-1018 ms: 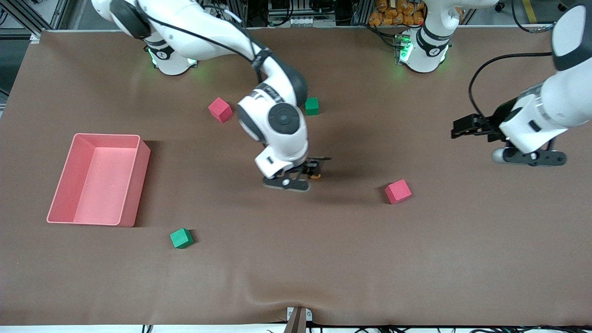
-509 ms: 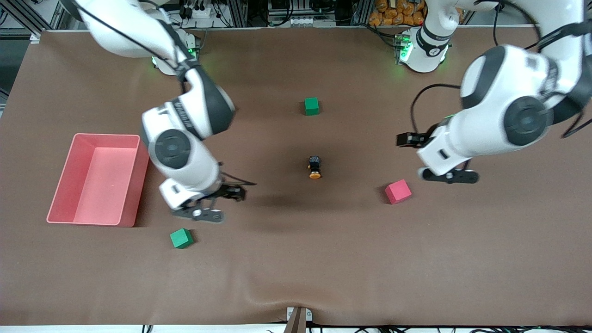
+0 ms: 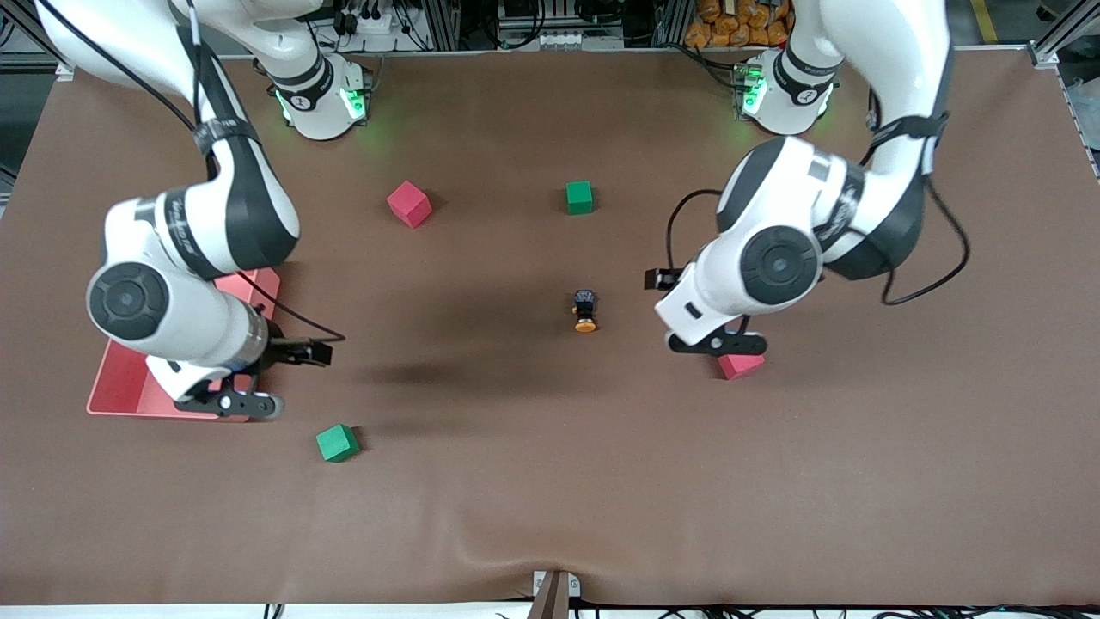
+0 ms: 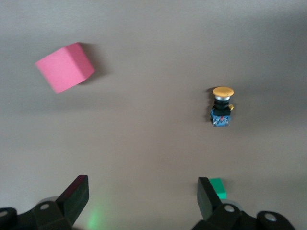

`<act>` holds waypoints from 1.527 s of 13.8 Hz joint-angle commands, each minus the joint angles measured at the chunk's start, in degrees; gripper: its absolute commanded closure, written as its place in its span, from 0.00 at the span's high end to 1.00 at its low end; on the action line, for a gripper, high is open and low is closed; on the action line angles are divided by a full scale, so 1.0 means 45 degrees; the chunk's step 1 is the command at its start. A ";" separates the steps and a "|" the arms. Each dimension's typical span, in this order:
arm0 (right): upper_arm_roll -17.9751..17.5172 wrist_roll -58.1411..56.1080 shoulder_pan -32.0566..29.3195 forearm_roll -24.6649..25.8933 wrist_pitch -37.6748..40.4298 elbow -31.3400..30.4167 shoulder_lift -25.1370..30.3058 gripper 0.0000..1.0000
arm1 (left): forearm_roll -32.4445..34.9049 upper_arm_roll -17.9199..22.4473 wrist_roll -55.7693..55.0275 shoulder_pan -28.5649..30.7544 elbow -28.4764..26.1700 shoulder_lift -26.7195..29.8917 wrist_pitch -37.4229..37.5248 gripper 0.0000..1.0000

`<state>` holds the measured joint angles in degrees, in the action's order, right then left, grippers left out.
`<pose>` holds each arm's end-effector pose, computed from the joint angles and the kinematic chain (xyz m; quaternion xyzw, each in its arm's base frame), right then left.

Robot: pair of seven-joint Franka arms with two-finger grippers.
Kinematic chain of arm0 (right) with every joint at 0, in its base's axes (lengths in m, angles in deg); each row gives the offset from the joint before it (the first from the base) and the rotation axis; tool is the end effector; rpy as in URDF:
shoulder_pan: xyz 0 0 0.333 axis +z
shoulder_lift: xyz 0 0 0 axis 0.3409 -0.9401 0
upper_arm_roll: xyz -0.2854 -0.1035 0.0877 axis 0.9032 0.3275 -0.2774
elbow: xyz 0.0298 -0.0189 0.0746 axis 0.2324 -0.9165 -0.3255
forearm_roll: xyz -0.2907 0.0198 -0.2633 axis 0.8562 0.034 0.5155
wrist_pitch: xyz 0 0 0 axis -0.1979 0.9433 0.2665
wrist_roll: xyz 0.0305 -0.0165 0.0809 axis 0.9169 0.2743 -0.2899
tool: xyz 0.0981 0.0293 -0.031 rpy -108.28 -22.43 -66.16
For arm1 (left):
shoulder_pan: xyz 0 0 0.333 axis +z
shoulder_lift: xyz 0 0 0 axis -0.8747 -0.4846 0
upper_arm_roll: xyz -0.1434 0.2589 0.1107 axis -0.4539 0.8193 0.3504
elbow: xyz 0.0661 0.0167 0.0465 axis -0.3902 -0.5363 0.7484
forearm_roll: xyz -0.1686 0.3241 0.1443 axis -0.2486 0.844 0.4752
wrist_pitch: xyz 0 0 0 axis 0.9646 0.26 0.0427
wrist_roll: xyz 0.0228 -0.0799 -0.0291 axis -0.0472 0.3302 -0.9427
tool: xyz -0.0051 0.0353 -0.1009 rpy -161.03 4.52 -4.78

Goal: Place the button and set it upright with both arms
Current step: 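Retract the right gripper while the left gripper descends over the button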

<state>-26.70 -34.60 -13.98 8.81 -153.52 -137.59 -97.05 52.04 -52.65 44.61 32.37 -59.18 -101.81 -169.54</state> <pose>0.6499 0.1307 0.4176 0.9980 -0.0167 -0.0538 0.0287 0.5944 -0.3400 0.4071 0.9861 -0.0242 -0.1640 0.0038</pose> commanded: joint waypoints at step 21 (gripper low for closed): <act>0.1082 -0.4399 -0.1871 -0.1004 0.6088 0.1026 0.5928 1.00 | -0.1395 0.0460 -0.3125 -0.2696 0.1136 -0.4008 -0.3964 1.00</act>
<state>-21.46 -57.55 -22.90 4.94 -127.78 -135.40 -68.66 45.89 -51.39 31.76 21.99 -54.26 -119.74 -187.44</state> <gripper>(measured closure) 0.000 0.000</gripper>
